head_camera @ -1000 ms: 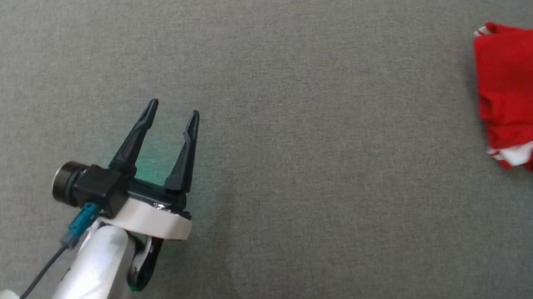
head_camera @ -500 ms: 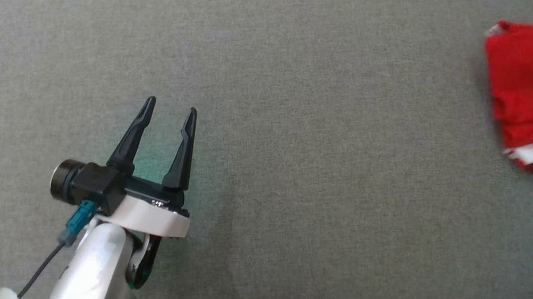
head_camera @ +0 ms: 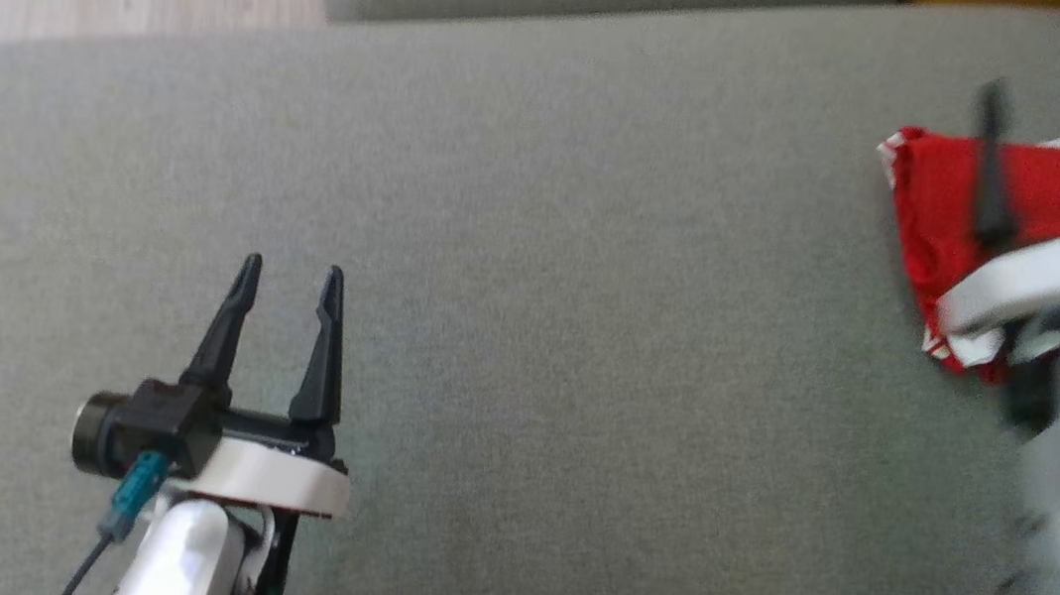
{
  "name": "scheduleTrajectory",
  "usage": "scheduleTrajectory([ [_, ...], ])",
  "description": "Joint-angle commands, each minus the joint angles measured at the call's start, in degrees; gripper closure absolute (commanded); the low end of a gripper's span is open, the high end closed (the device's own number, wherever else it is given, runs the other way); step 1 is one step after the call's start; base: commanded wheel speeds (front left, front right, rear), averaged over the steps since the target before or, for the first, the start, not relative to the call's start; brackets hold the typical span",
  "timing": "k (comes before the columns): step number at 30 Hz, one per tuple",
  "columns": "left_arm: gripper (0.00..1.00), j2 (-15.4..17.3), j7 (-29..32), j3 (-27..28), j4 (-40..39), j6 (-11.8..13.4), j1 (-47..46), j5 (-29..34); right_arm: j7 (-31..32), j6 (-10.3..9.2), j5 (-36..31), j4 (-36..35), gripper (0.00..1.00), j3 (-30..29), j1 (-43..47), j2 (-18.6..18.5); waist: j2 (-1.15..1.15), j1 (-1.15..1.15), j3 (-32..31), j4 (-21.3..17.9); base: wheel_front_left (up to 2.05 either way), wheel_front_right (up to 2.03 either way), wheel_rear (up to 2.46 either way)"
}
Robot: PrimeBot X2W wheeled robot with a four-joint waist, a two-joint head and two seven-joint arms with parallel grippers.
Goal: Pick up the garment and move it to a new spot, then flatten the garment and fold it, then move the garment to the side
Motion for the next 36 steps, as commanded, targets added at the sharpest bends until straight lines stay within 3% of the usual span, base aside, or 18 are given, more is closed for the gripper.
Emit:
scheduleTrajectory([
  [1,0.0,0.2,-0.3,2.1,-2.3,0.3,-0.8,-0.3,-1.0,-0.05,0.9,-3.2,0.0,1.1,1.4,1.1,0.0,0.01,-2.6,0.0,0.0,0.0,0.0],
  [5,0.0,0.2,-0.3,2.1,-2.6,0.7,1.1,-0.8,-3.0,-0.05,3.7,-9.4,0.0,0.6,9.4,6.7,0.0,0.01,-4.9,0.9,0.0,0.0,0.0],
  [10,0.0,0.2,-0.3,2.1,-3.1,1.1,3.5,-0.7,-4.1,-0.05,5.3,-14.6,0.0,1.3,18.6,9.8,0.0,0.01,-6.2,1.7,0.0,0.0,0.0],
  [20,0.0,0.2,-0.3,2.3,-3.3,0.6,5.4,-0.4,-4.2,-0.05,10.8,-19.6,0.0,0.5,28.4,10.3,0.0,0.01,-7.2,3.1,0.0,0.0,0.0],
  [36,0.0,0.2,-0.3,3.0,-3.6,2.3,6.2,-4.7,-4.2,-0.05,11.0,-21.7,0.0,1.0,30.6,10.3,0.0,0.01,-7.4,3.2,0.0,0.0,0.0],
])
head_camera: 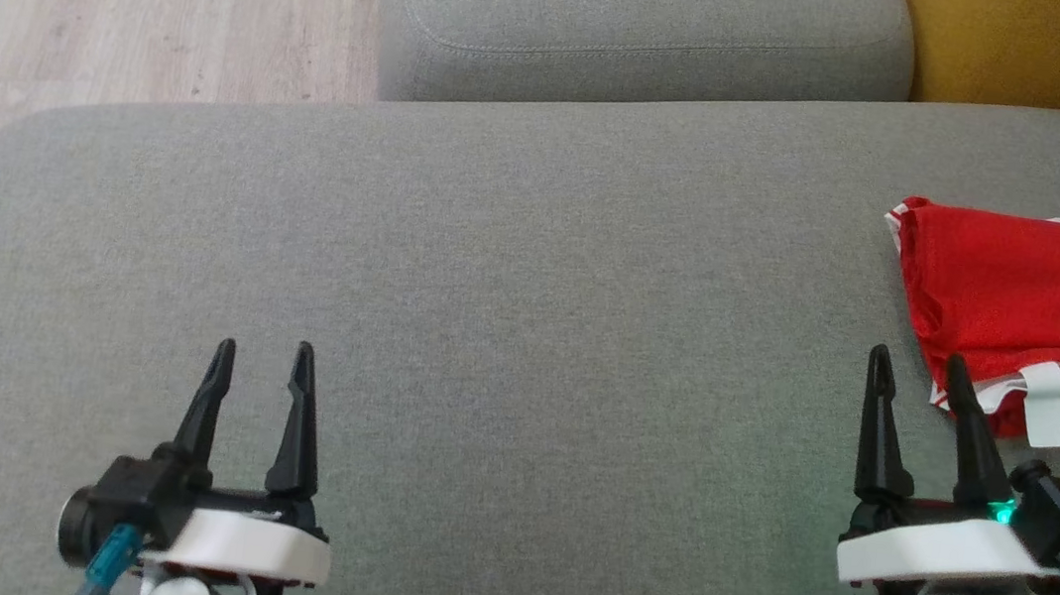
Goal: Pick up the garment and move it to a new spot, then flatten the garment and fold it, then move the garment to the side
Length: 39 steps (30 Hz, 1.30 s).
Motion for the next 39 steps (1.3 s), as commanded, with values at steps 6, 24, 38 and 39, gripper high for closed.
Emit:
scheduleTrajectory([
  [6,0.0,0.2,-0.3,2.7,-1.7,0.3,-1.8,-0.2,-0.6,-0.05,0.0,-2.2,0.0,0.8,-0.7,-0.1,0.0,0.0,0.0,-0.1,0.0,0.0,0.0],
  [24,1.0,0.0,0.0,0.9,2.4,-0.6,0.4,-2.0,0.1,0.0,-0.4,0.9,1.0,-0.6,0.2,0.1,0.0,0.0,0.3,-0.3,0.0,0.0,0.0],
  [38,1.0,0.0,2.2,2.4,3.6,-1.3,0.9,-9.4,2.0,-0.01,7.7,2.2,1.0,-0.9,0.8,-0.1,0.0,0.0,0.3,0.2,0.0,0.0,0.0],
  [39,1.0,0.0,2.3,2.6,3.5,-1.3,0.8,-10.0,2.2,-0.01,8.3,2.2,1.0,-1.0,0.8,-0.1,0.0,0.0,0.3,0.2,0.0,0.0,0.0],
])
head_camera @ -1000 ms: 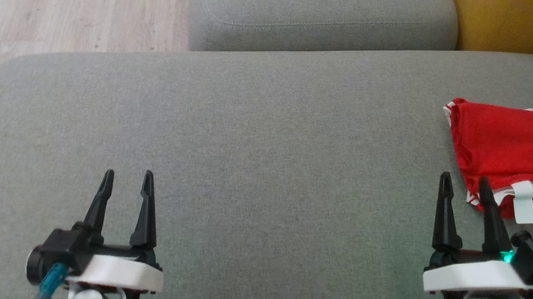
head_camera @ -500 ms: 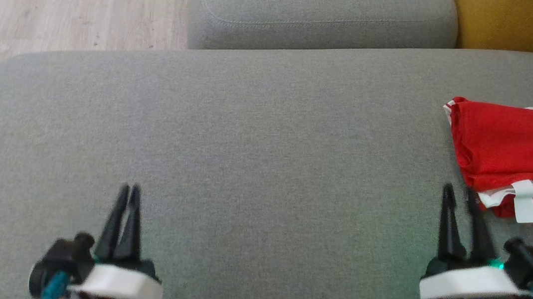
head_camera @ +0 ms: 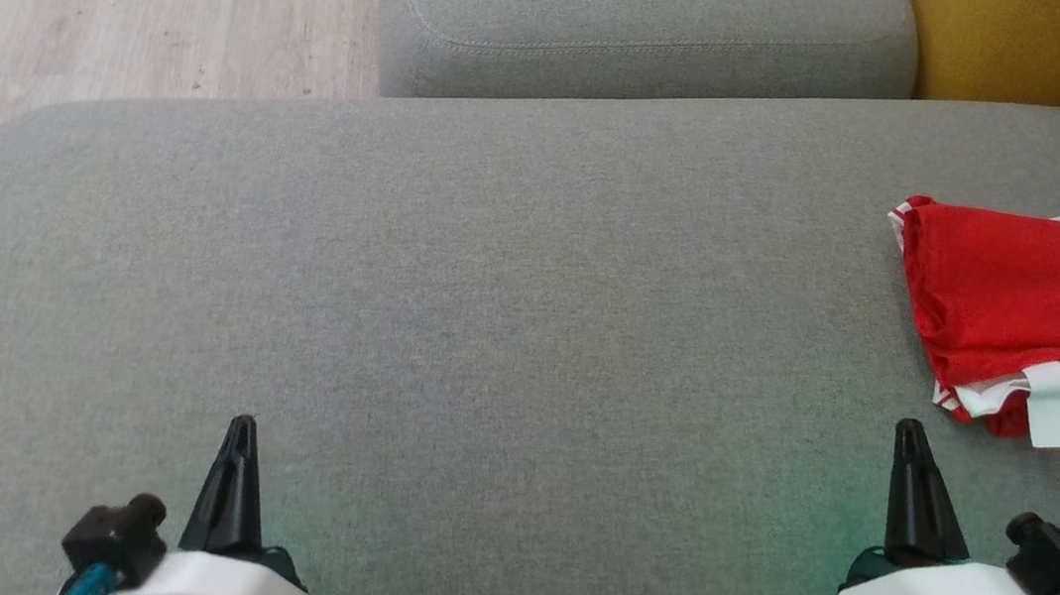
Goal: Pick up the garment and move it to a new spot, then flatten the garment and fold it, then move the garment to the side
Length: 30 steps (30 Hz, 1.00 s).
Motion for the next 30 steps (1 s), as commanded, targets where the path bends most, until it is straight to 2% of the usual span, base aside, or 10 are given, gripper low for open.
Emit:
scheduleTrajectory([
  [1,1.0,0.0,0.4,1.4,-2.1,-0.3,-2.4,-1.7,0.3,-0.01,2.0,-2.1,1.0,-0.4,-2.6,-0.3,0.0,0.0,0.0,0.1,0.0,0.0,0.0],
  [30,1.0,0.1,5.1,4.9,-3.0,-1.8,-3.5,-18.4,4.6,-0.02,19.9,-2.7,1.0,-1.7,-3.3,-0.7,0.0,0.0,0.1,1.1,0.0,0.0,0.0],
])
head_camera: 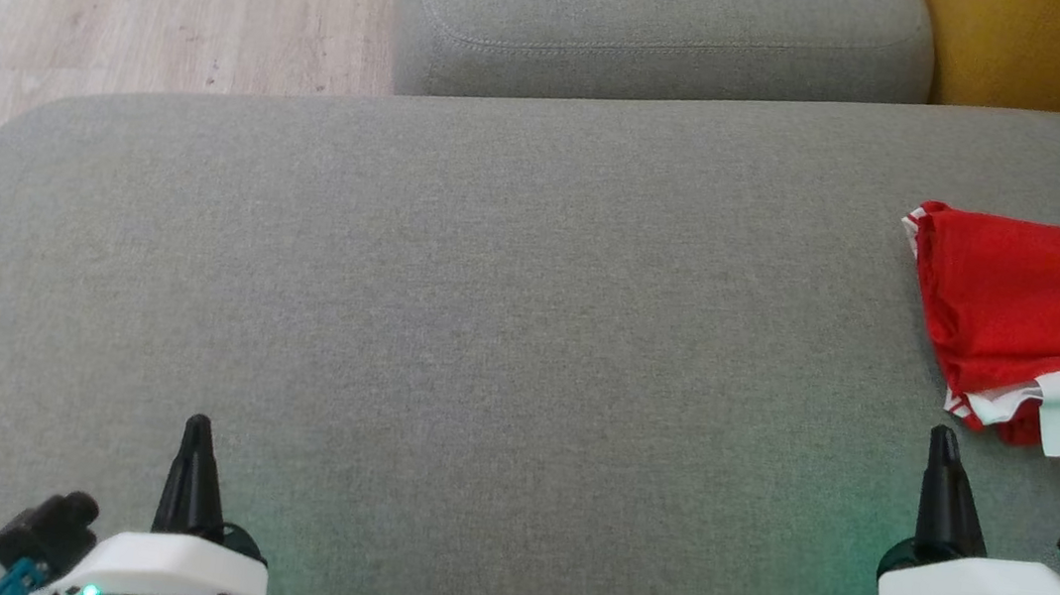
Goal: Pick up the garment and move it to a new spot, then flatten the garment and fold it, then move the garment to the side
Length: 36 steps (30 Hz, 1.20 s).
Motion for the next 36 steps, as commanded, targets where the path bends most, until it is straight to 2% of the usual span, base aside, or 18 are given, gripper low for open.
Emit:
scheduleTrajectory([
  [1,1.0,0.1,0.3,1.5,-1.8,-0.4,-3.3,-1.3,0.4,-0.02,1.6,-2.2,1.0,0.0,-3.3,-0.6,0.0,0.0,0.0,0.0,0.0,0.0,0.0],
  [36,1.0,0.1,6.2,6.0,-2.9,-2.3,-4.6,-22.1,6.1,-0.03,23.6,-2.9,1.0,-2.1,-4.2,-0.8,0.0,0.0,0.1,1.3,0.0,0.0,0.0],
])
